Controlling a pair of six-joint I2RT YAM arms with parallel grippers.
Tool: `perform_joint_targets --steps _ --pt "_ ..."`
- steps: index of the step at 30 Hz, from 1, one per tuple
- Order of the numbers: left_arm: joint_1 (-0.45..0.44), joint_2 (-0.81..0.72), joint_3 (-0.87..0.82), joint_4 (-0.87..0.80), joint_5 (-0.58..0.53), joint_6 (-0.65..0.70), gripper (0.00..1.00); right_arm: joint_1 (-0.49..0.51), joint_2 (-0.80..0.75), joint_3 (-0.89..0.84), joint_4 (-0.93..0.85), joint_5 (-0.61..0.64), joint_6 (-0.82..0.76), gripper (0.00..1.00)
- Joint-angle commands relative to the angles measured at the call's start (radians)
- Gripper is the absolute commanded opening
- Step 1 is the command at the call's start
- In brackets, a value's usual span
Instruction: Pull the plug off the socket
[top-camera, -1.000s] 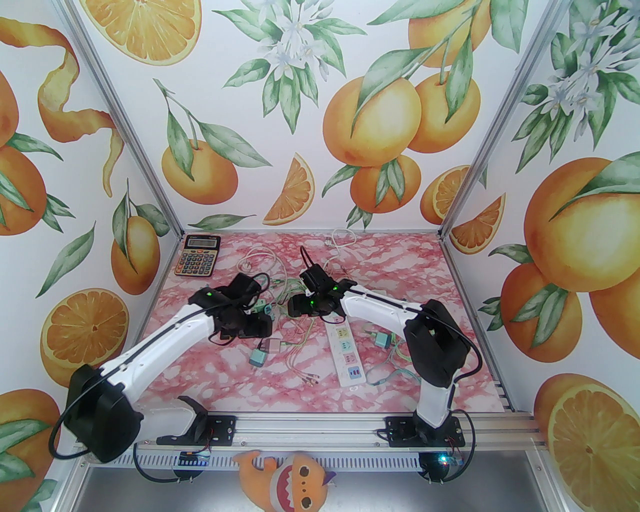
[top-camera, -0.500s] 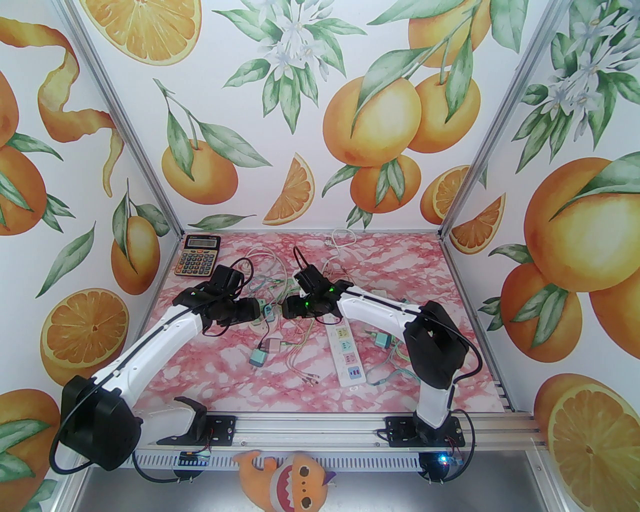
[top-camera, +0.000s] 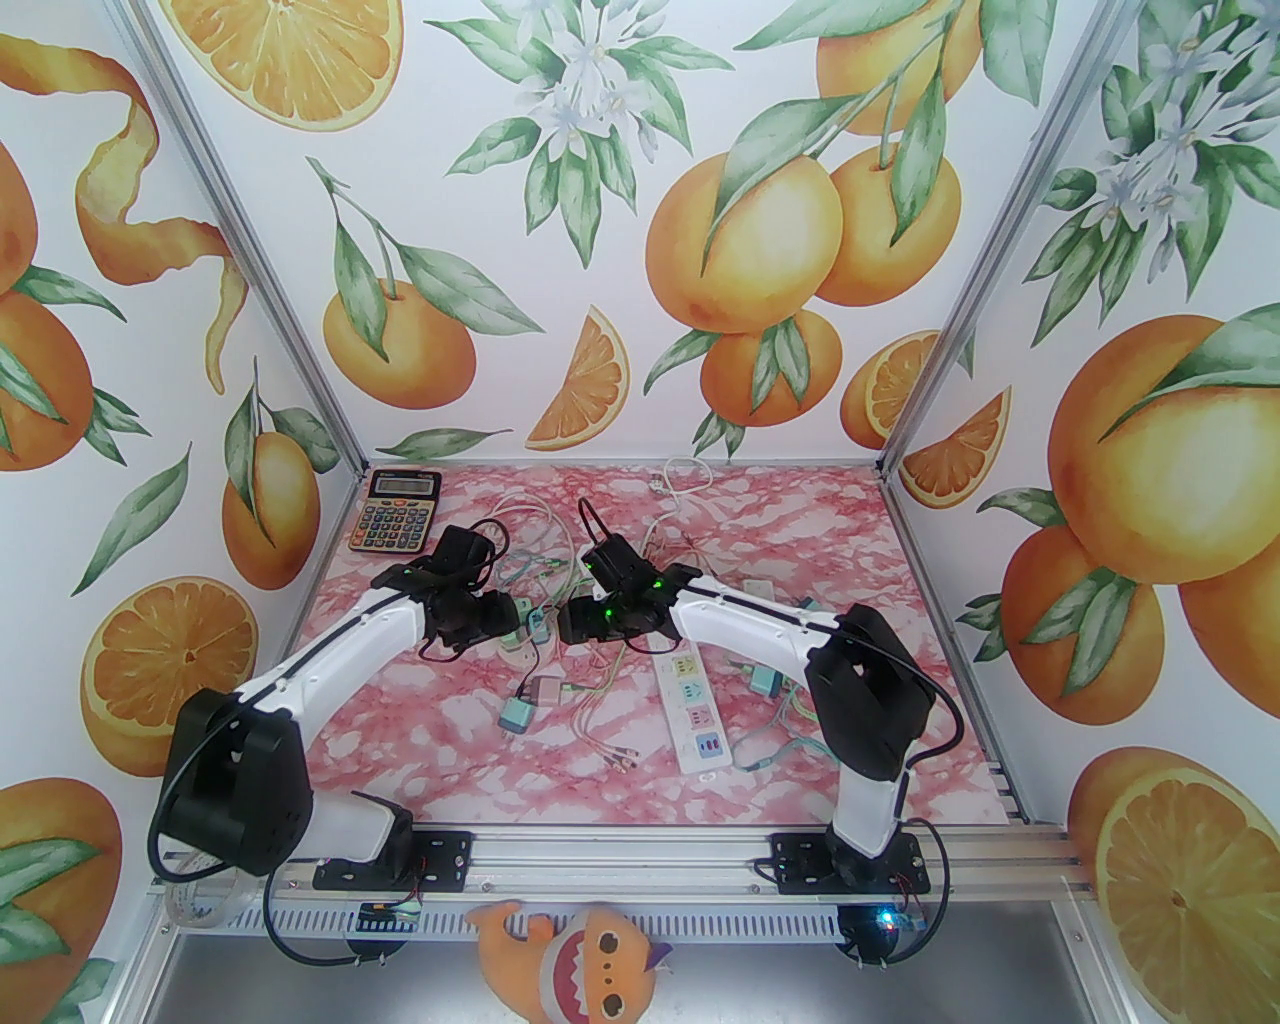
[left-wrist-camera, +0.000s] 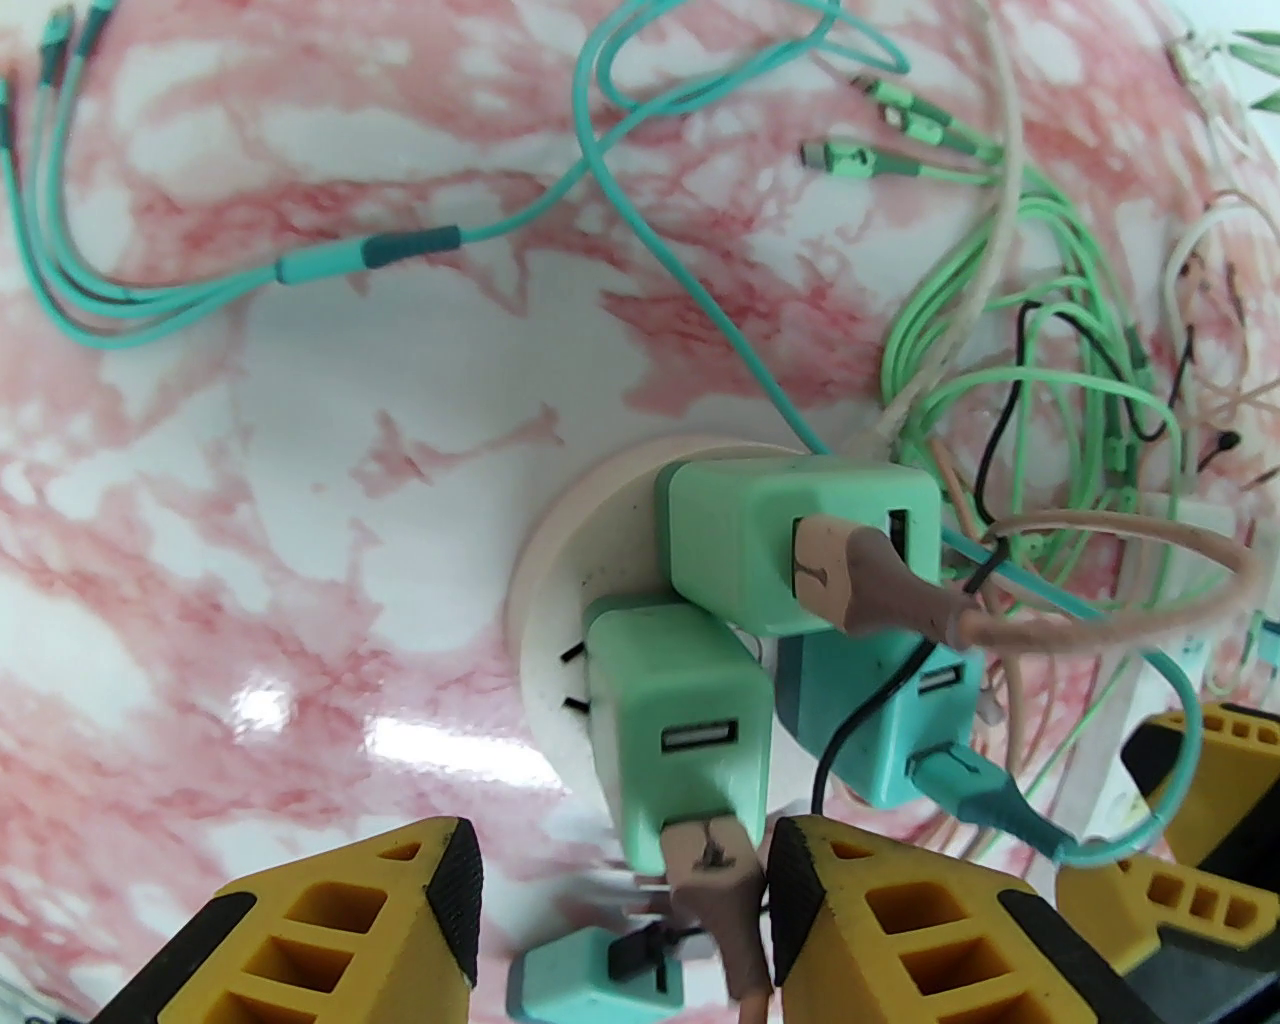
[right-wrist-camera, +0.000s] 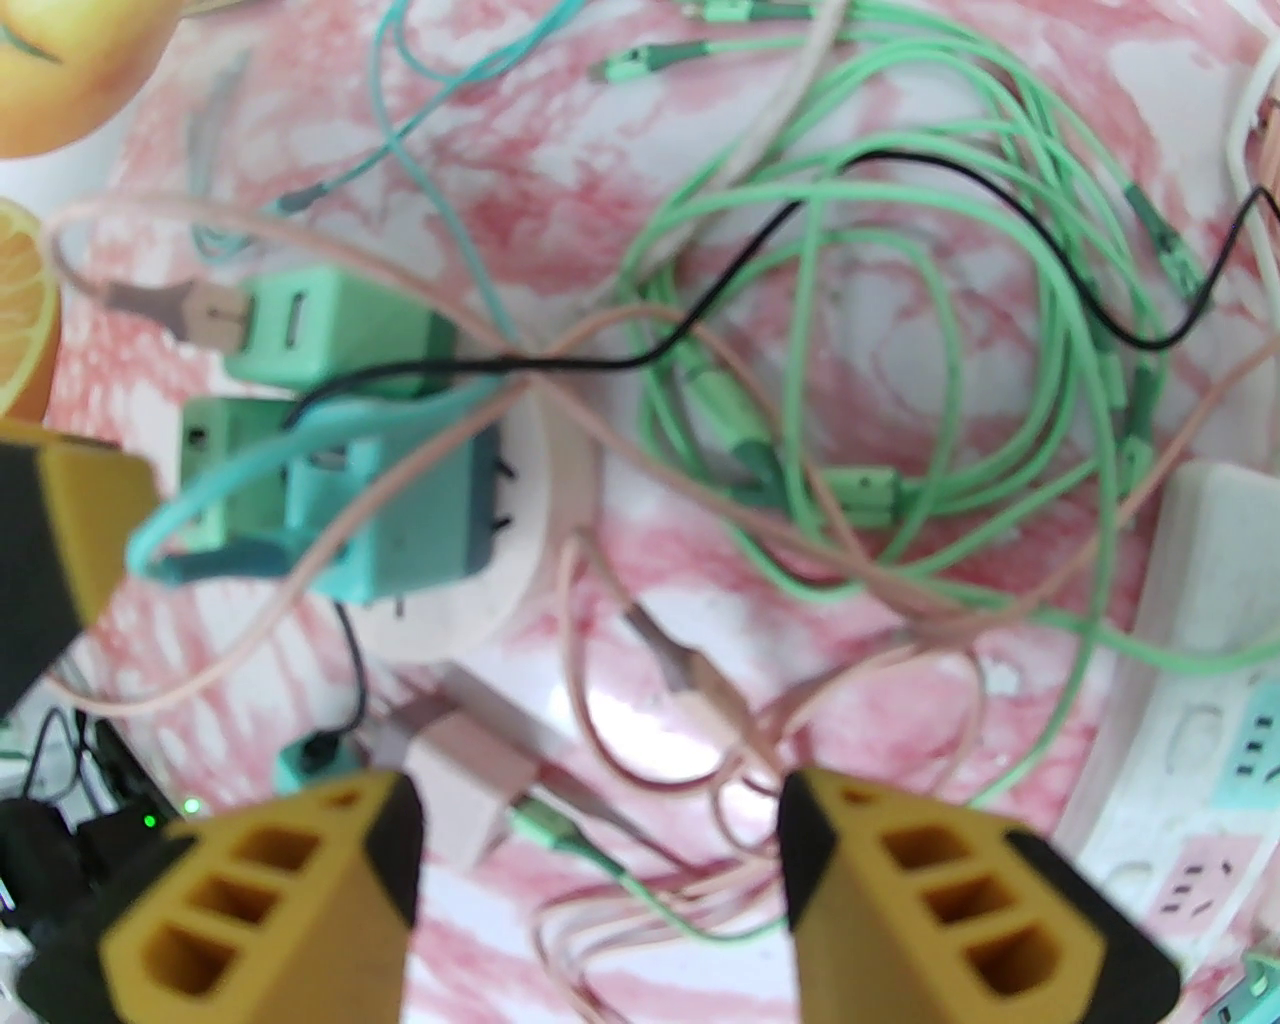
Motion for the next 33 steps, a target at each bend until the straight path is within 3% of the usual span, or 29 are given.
perform_joint_targets --steps 1,11,19,27,33 --pt "-0.014 0.026 0.046 -0.003 0.008 -0.019 0.5 0.008 0.018 0.027 0.022 -0.025 0.005 0.61" --pt "-0.034 0.106 0.07 -0.022 -0.018 -0.008 0.43 0.008 0.074 0.039 0.087 -0.113 0.045 0.55" --pt "-0.05 0.128 0.093 -0.058 -0.051 0.011 0.31 -0.001 0.143 0.046 0.189 -0.213 0.123 0.54" --pt "-0.059 0.137 0.11 -0.076 -0.055 0.02 0.3 -0.053 0.15 -0.014 0.384 -0.326 0.242 0.55" --pt "-0.063 0.15 0.117 -0.073 -0.051 0.021 0.3 -0.063 0.175 -0.013 0.401 -0.344 0.263 0.55"
